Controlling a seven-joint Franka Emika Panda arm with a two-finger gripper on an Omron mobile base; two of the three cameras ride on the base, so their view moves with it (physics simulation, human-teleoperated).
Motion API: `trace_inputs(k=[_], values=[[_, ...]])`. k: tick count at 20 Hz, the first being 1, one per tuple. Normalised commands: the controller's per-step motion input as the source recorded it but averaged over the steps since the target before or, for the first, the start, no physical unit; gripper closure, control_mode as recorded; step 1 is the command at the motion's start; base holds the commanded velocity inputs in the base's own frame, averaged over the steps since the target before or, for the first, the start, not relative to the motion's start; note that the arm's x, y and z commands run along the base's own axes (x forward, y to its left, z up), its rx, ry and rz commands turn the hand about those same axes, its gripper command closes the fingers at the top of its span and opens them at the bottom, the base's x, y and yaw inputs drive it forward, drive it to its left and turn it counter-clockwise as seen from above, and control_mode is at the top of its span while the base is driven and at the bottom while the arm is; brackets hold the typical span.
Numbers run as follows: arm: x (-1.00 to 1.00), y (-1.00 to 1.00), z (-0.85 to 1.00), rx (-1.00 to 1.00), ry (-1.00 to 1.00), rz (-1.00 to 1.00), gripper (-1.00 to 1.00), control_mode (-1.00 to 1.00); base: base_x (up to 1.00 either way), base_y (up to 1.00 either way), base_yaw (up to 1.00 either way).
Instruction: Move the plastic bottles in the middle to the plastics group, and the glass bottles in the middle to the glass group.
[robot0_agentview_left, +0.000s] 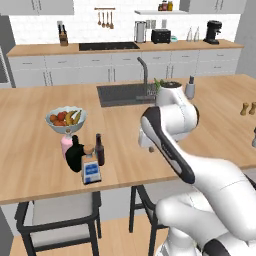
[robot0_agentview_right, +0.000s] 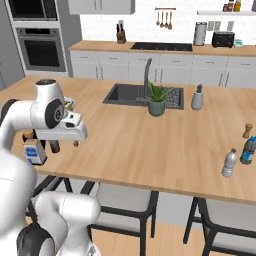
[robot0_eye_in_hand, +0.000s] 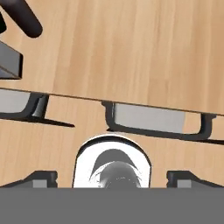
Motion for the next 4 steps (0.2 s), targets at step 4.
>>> trace_inputs(k=[4], values=[[-1.0,-0.74,-0.13,-0.08,-0.3,0.0,-1.0,-1.0,0.0,0.0,0.0]])
